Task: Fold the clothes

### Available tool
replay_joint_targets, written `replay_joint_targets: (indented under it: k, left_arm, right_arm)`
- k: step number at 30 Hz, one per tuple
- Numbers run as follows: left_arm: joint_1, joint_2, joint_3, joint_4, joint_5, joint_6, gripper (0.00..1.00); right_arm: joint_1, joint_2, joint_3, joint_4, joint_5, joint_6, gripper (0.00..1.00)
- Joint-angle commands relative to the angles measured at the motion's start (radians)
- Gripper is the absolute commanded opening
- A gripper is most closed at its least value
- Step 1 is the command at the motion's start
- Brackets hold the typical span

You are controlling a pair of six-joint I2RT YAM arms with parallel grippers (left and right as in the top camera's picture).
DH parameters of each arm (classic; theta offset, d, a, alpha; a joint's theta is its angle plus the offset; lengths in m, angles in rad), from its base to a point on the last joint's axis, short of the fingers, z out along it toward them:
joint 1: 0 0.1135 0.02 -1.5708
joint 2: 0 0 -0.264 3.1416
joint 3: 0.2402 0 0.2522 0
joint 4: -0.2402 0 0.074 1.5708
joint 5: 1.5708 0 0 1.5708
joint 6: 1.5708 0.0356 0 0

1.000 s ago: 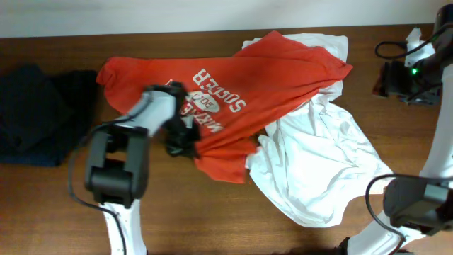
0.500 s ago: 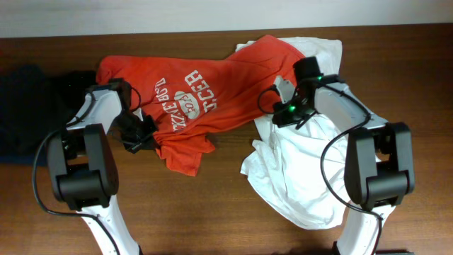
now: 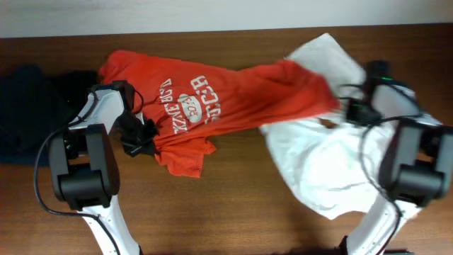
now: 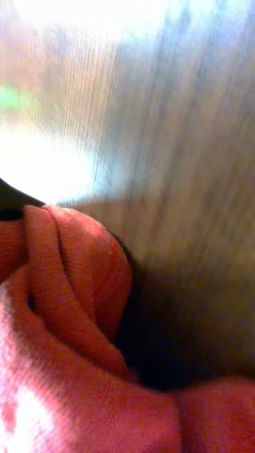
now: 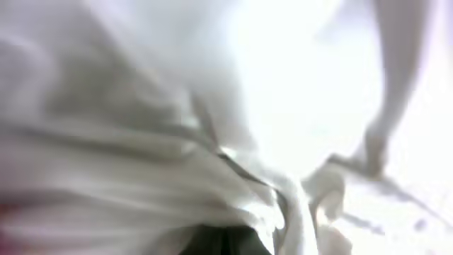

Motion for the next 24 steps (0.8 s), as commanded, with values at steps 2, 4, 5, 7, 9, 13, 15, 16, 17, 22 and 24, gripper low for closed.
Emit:
replay_joint_targets:
  k: [2, 4, 5, 7, 9, 13, 15, 16, 17, 22, 24]
  left_arm:
    - [0.037, -0.033, -0.008, -0.030, -0.067, 0.016, 0.00]
    - [0.064, -0.033, -0.008, -0.029, -0.074, -0.001, 0.00]
    - [0.084, -0.033, -0.008, -0.029, -0.084, -0.039, 0.00]
    - [0.108, -0.033, -0.008, -0.029, -0.080, -0.064, 0.00]
    - [0.110, -0.033, -0.008, -0.025, -0.080, -0.064, 0.00]
    - [0.110, -0.033, -0.008, -0.002, -0.080, -0.064, 0.00]
    - [0.110, -0.033, -0.008, -0.001, -0.080, -0.064, 0.00]
    - [0.110, -0.033, -0.008, 0.002, -0.080, -0.064, 0.00]
    - [0.110, -0.033, -0.008, 0.005, -0.080, -0.064, 0.00]
    - [0.110, -0.033, -0.008, 0.005, -0.080, -0.063, 0.00]
    - [0.110, -0.033, -0.008, 0.005, -0.080, -0.063, 0.00]
  right_arm:
    - [-0.311, 0.054, -0.034, -0.047, 0.151, 0.113, 0.04]
    - [-0.370, 0.054, -0.002, -0.056, 0.159, 0.114, 0.05]
    - [-0.390, 0.054, 0.033, -0.061, 0.159, 0.114, 0.05]
    - [-0.396, 0.053, 0.124, -0.094, 0.157, 0.113, 0.06]
    - [-0.379, 0.053, 0.235, -0.177, 0.023, 0.037, 0.06]
    - [-0.260, 0.054, 0.358, -0.474, -0.452, -0.190, 0.22]
    - [-0.197, 0.054, 0.348, -0.564, -0.448, -0.193, 0.22]
    - [-0.156, 0.054, 0.340, -0.603, -0.448, -0.204, 0.22]
    - [-0.102, 0.054, 0.331, -0.645, -0.445, -0.207, 0.23]
    - [0.056, 0.054, 0.233, -0.658, -0.391, -0.224, 0.23]
    - [0.065, 0.054, 0.154, -0.595, -0.391, -0.201, 0.23]
